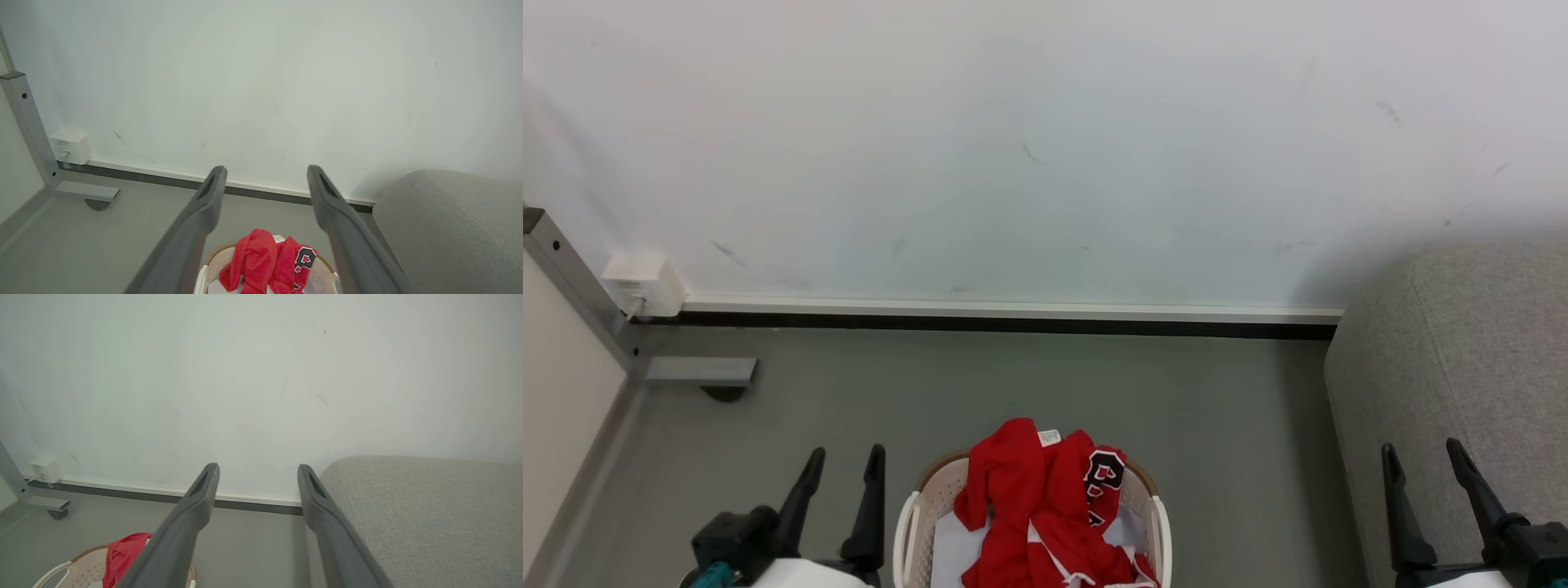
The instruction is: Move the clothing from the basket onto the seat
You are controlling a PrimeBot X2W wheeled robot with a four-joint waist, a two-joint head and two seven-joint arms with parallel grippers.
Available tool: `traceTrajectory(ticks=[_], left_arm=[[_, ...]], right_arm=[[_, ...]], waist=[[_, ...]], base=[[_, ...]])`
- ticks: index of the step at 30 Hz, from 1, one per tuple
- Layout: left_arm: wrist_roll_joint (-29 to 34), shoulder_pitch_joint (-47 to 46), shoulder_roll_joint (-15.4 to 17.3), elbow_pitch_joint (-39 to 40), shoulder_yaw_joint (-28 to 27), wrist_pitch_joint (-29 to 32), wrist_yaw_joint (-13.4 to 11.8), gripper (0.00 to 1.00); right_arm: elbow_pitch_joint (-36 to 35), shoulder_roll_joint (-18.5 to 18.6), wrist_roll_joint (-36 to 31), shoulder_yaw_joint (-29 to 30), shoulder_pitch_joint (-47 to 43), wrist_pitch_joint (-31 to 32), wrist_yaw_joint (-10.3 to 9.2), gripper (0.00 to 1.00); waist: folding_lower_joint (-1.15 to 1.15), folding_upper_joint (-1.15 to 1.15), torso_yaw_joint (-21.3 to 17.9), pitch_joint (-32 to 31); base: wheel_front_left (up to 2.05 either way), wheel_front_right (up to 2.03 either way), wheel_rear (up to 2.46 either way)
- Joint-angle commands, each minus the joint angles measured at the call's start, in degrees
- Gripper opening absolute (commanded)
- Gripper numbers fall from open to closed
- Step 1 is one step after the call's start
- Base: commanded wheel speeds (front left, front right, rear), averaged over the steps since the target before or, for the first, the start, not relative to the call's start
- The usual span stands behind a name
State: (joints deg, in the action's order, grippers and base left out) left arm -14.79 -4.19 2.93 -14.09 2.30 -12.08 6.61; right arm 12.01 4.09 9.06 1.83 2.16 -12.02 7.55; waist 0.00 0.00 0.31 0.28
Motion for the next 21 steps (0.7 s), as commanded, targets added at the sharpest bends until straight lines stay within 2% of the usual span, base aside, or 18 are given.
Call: traceTrajectory(ticks=[1,21], left_arm=[[1.83,0.39,0.56,0.22,-0.13,-0.6,0.3,1.0],[8.88,0.33,0.24,-1.34,-1.52,-2.66,0.53,1.0]], right_arm=[[-0.4,0.08,-1.7,0.41,-0.55,-0.63,-0.09,1.0],[1.45,-0.87,-5.33,1.72,-1.14,-2.76,-0.11,1.0]], waist=[[0.0,0.0,-0.02,0.03],[0.0,0.0,-0.02,0.12]], base=[[0.0,0.0,0.0],[0.0,0.0,0.0]])
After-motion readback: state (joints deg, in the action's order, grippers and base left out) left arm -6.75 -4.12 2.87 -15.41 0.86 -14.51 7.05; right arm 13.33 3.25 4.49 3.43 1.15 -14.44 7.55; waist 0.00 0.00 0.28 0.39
